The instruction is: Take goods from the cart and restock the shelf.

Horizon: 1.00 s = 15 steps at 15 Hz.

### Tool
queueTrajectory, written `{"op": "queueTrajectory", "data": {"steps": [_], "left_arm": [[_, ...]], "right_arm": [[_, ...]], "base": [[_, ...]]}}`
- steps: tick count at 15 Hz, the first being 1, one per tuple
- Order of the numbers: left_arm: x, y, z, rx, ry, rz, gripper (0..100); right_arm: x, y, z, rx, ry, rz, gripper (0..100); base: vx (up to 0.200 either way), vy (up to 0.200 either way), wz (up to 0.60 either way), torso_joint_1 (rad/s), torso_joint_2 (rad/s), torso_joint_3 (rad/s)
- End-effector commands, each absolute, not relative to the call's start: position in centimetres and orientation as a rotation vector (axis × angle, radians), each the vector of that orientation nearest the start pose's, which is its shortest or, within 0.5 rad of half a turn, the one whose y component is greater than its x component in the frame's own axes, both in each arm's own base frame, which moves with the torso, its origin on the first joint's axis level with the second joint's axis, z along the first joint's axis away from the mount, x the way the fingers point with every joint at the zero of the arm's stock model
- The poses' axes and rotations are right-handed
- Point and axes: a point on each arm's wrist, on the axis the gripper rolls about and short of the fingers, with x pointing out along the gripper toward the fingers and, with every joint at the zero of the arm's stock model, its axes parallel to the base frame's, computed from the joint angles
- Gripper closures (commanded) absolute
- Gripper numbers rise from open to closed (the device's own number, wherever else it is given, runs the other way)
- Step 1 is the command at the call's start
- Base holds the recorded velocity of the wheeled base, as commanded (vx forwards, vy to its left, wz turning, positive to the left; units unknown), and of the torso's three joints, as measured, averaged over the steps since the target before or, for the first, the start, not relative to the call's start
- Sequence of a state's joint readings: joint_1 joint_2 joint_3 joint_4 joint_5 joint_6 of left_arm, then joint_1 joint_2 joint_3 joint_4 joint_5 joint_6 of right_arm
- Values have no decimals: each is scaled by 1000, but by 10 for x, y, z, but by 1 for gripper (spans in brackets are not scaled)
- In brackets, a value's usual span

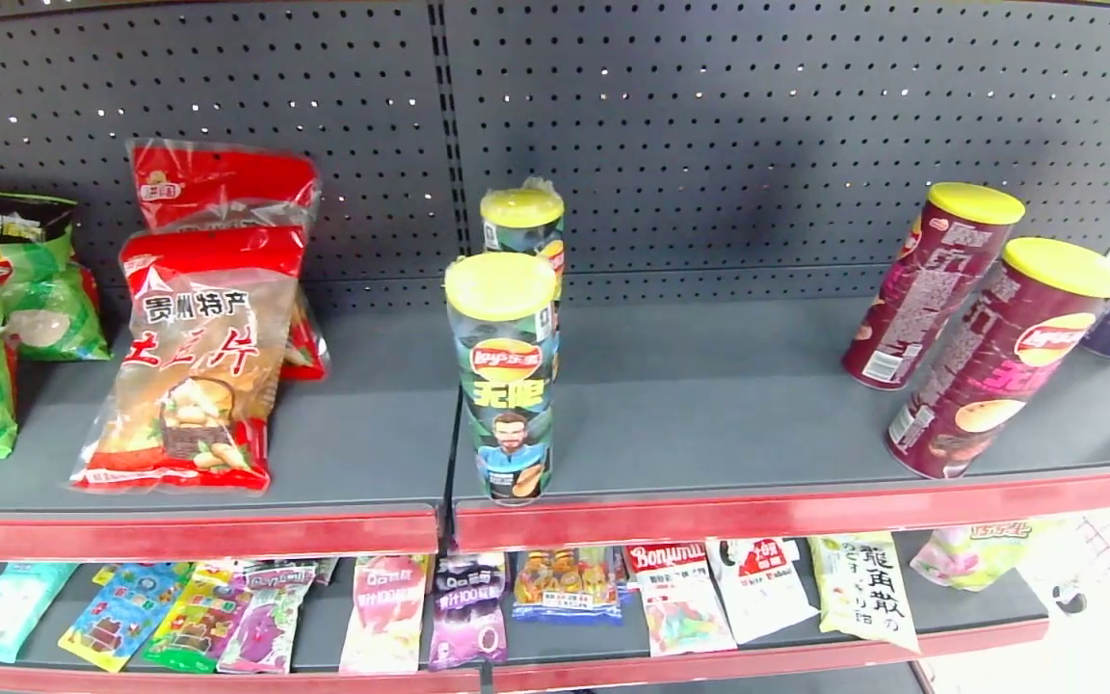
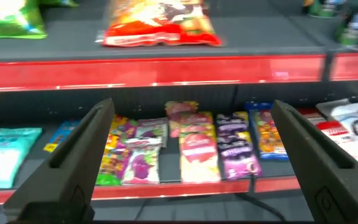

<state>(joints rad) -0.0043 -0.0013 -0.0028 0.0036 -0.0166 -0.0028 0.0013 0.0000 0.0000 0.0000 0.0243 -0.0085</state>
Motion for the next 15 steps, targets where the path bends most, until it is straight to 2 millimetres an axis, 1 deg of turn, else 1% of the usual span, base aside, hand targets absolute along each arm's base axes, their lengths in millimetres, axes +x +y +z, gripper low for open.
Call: {"op": "queueTrajectory", "data": {"steps": [1, 15], "left_arm": [[-23, 0, 76, -3, 0, -21, 0], [-23, 0, 76, -3, 0, -18, 0]], "right_arm": [[-23, 1, 76, -9, 1, 26, 0], [-23, 0, 76, -9, 1, 25, 0]], "base": [[0, -200, 0, -2, -2, 2], [0, -200, 0, 1, 4, 3]]}}
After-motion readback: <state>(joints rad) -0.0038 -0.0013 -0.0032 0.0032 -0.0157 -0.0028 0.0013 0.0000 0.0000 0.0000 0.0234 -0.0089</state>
